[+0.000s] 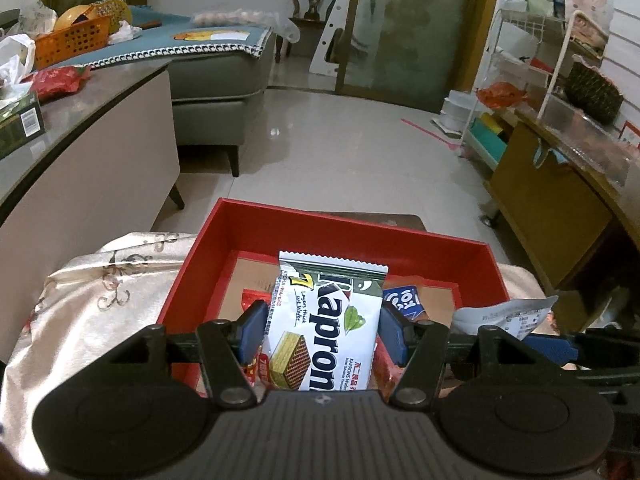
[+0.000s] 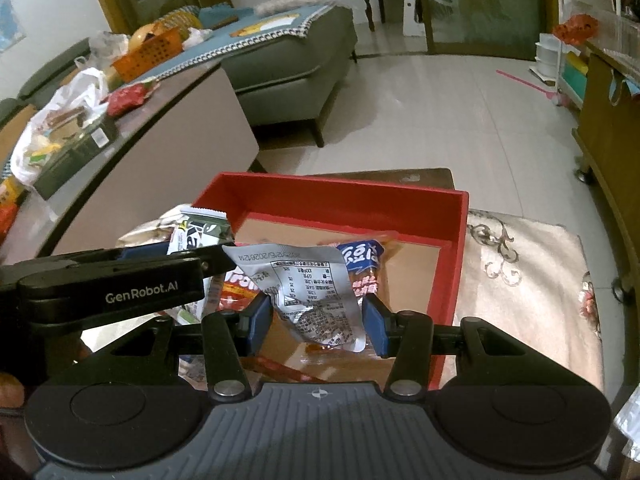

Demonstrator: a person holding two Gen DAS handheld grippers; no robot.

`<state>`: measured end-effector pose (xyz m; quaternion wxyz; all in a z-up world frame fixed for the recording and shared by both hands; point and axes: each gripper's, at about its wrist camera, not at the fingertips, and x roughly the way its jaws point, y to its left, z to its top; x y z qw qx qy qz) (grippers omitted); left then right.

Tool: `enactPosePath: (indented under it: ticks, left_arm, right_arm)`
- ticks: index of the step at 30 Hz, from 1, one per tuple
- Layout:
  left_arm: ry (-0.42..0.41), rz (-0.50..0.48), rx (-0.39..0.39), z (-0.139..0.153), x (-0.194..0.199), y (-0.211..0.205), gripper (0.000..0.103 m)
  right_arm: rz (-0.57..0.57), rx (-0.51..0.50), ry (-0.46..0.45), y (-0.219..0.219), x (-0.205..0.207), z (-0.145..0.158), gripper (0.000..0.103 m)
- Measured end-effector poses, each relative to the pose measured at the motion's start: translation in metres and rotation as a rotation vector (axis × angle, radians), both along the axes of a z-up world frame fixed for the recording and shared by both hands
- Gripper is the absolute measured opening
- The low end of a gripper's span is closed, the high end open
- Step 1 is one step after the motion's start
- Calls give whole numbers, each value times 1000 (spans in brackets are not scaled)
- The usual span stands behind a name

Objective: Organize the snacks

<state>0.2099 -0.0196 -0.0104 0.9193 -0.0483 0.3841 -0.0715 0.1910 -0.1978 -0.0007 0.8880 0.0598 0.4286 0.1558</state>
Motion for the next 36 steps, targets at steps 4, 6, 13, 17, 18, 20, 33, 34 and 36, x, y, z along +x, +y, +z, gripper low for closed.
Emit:
enactPosePath:
  ticks: [4,6,13,17,18,20,33,34,36]
  left_arm:
    - [5,7,9,-4,7,-2,53]
    - [7,8,13,-7,10,-3,53]
    - [34,12,30,-21,19,-8,53]
    - [51,17,38,-28,25,-10,53]
    - [54,20,39,-30,27,-9,53]
    - [61,24,41,-33,30,-10,53]
    - [110,24,64,-51,43,-16,54]
    - [109,25,68,-51,43,-16,54]
    - [105,21,78,-50,42,-17,60]
  right_arm:
    - [4,-9,15,1,5,-5,57]
    - [7,-12,22,1,8,-8,57]
    - [10,-21,67,3,20,-24,57]
    - [12,-21,91,4,26,-34,57]
    - [14,-22,95,4,27,-36,57]
    - [16,-24,101,5,30,-40,57]
    - [16,-35,87,4,39,-49,62]
    - [16,-42,83,5,39,-49,63]
    - [22,-52,77,8,39,-49,66]
